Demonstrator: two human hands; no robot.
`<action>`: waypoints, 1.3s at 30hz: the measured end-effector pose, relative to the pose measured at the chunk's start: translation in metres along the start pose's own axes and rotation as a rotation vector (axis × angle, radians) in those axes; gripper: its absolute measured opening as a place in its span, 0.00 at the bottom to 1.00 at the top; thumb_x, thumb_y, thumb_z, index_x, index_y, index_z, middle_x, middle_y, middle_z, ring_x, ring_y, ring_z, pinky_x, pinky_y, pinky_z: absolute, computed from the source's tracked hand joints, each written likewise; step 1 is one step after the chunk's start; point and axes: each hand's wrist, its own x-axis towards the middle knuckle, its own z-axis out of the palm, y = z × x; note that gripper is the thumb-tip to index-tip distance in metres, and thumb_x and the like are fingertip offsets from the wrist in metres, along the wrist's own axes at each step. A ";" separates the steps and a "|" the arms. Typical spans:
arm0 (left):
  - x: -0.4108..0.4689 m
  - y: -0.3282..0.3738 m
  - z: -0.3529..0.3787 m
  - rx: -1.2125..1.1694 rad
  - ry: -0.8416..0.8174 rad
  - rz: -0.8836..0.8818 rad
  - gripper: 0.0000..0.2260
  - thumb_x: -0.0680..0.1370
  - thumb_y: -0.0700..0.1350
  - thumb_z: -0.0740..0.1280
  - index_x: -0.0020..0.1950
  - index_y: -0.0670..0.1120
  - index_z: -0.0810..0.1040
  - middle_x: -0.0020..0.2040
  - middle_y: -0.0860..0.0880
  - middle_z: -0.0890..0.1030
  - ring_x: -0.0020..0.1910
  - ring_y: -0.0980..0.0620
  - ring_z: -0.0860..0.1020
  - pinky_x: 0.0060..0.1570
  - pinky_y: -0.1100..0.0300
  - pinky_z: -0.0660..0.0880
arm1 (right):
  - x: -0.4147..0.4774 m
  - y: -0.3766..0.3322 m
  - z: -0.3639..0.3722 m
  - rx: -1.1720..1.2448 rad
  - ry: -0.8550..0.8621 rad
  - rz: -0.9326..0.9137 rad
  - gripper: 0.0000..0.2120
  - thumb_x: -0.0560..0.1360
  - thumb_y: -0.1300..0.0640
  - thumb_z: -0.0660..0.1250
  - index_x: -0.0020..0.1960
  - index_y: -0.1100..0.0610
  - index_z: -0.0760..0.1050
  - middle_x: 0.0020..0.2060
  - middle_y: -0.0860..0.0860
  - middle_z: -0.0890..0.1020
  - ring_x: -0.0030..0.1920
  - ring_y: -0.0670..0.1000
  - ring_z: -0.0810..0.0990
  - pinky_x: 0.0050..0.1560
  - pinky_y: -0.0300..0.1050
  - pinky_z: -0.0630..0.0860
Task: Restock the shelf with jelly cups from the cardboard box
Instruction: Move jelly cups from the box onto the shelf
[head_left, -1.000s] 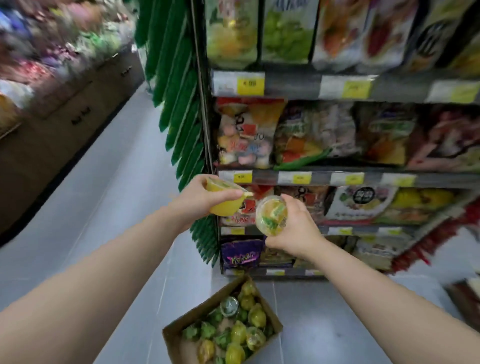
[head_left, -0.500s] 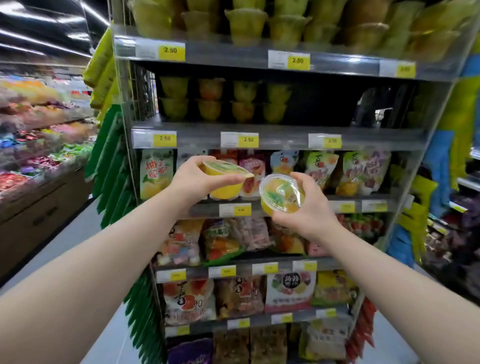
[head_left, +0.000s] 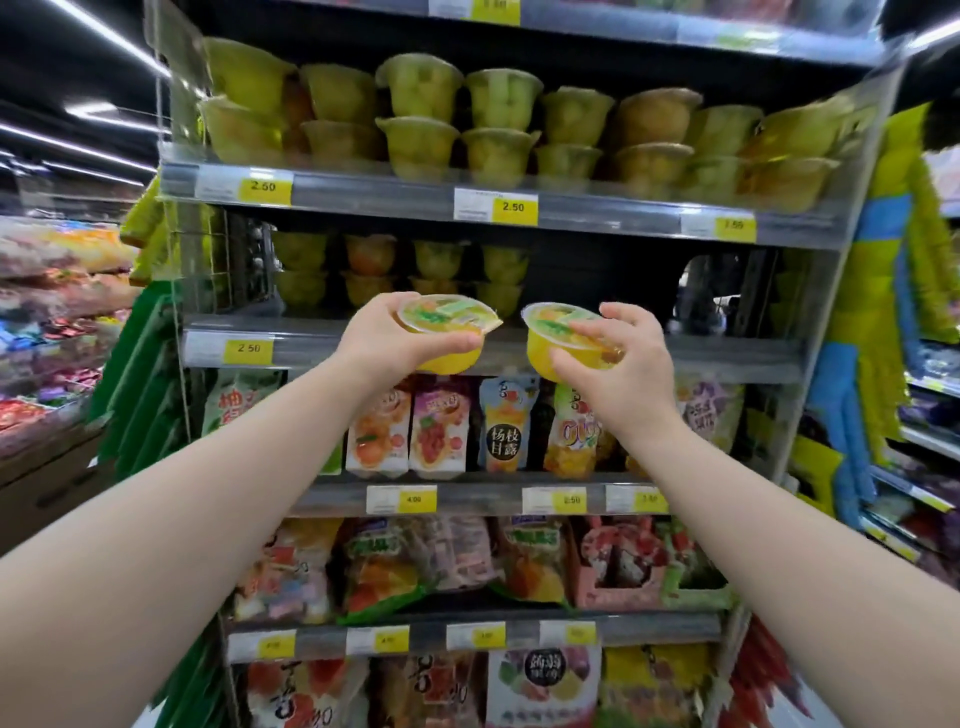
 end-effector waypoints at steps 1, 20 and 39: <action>0.009 0.000 0.004 -0.001 0.008 0.010 0.44 0.58 0.58 0.81 0.70 0.49 0.69 0.61 0.53 0.76 0.59 0.54 0.75 0.59 0.58 0.73 | 0.008 0.007 0.001 0.001 0.025 -0.017 0.15 0.68 0.55 0.76 0.54 0.54 0.81 0.60 0.51 0.71 0.57 0.42 0.69 0.49 0.19 0.64; 0.137 -0.011 0.055 0.004 -0.066 0.079 0.32 0.60 0.55 0.80 0.61 0.49 0.75 0.52 0.53 0.78 0.54 0.54 0.76 0.51 0.65 0.69 | 0.143 0.101 0.057 -0.143 0.008 0.047 0.16 0.69 0.49 0.76 0.53 0.54 0.81 0.50 0.50 0.76 0.51 0.49 0.76 0.51 0.39 0.70; 0.125 0.021 0.110 -0.304 -0.258 0.039 0.43 0.52 0.57 0.78 0.64 0.43 0.74 0.54 0.47 0.82 0.51 0.55 0.82 0.48 0.62 0.79 | 0.115 0.088 0.030 0.236 -0.219 -0.037 0.17 0.69 0.47 0.74 0.56 0.49 0.81 0.48 0.42 0.83 0.49 0.40 0.80 0.51 0.36 0.76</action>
